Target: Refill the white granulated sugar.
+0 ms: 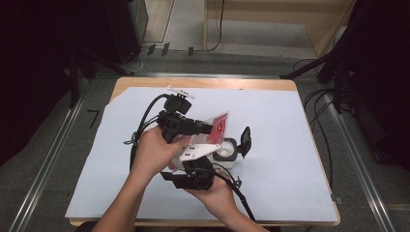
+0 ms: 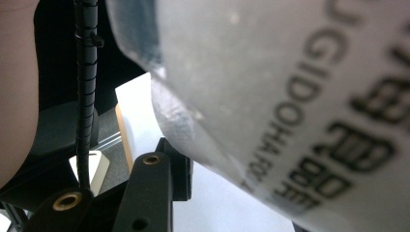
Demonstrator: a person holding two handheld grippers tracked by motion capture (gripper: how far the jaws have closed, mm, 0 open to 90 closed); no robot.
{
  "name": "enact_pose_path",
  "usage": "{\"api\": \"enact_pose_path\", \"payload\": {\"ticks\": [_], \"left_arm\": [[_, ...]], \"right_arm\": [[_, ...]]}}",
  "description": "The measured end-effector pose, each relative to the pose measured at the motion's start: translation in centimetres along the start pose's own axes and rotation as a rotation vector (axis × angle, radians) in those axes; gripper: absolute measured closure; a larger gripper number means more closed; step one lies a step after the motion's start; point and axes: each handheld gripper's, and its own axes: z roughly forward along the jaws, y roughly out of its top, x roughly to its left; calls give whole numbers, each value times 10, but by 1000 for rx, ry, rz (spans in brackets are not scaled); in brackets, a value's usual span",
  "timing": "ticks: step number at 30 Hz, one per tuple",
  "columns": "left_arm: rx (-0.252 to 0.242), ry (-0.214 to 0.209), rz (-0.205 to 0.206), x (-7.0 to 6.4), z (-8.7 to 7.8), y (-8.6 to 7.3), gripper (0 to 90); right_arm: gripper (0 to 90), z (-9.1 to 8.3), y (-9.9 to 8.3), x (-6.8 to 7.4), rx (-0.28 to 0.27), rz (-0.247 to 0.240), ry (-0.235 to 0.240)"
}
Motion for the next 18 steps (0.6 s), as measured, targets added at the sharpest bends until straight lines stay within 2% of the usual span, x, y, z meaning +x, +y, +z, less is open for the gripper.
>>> {"api": "enact_pose_path", "payload": {"ticks": [7, 18], "left_arm": [[-15, -4, -1, 0, 0, 0, 746], [5, 1, 6, 0, 0, 0, 745]], "right_arm": [[636, -1, 1, 1, -4, 14, 2], [636, -1, 1, 1, -1, 11, 0]]}}
